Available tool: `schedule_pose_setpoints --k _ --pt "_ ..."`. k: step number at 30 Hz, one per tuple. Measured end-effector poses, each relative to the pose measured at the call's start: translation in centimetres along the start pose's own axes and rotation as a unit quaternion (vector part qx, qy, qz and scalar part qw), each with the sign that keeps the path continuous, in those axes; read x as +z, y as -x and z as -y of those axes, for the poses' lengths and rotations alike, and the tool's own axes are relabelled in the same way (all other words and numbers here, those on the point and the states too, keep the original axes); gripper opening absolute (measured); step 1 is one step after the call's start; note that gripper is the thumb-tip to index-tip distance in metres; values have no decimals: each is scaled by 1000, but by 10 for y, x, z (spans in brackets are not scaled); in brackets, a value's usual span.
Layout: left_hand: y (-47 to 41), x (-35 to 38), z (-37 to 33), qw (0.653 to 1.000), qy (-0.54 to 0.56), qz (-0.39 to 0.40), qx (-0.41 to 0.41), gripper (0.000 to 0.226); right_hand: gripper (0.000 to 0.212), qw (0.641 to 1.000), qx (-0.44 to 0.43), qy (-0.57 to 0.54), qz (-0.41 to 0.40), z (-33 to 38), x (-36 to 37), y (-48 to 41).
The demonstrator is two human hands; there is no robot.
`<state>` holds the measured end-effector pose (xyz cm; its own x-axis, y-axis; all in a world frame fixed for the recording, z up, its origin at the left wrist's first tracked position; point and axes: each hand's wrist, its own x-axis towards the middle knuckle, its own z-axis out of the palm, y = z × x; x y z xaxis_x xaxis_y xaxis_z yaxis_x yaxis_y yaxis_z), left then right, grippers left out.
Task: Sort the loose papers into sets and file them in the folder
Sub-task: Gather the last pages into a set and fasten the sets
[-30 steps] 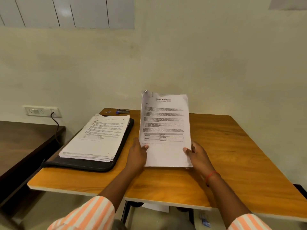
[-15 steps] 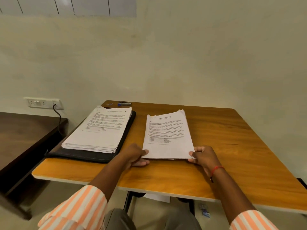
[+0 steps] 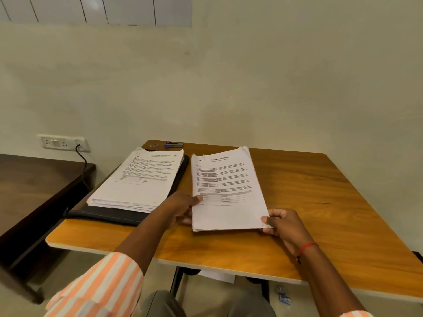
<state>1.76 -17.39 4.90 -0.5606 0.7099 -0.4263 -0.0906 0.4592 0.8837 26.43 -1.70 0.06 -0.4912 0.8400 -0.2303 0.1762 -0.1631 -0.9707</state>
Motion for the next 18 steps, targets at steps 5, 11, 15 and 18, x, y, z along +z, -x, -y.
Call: schedule_pose_setpoints --k 5,11,15,18 --pt "-9 -3 -32 988 134 -66 28 15 15 998 -28 3 59 2 4 22" --pt "-21 -10 -54 982 156 -101 16 40 17 993 -32 20 109 4 -2 35" --pt "-19 8 -49 985 103 -122 65 40 24 975 0 90 203 16 -5 32" --pt "-22 18 -33 985 97 -101 102 36 26 976 -29 79 202 41 3 14"
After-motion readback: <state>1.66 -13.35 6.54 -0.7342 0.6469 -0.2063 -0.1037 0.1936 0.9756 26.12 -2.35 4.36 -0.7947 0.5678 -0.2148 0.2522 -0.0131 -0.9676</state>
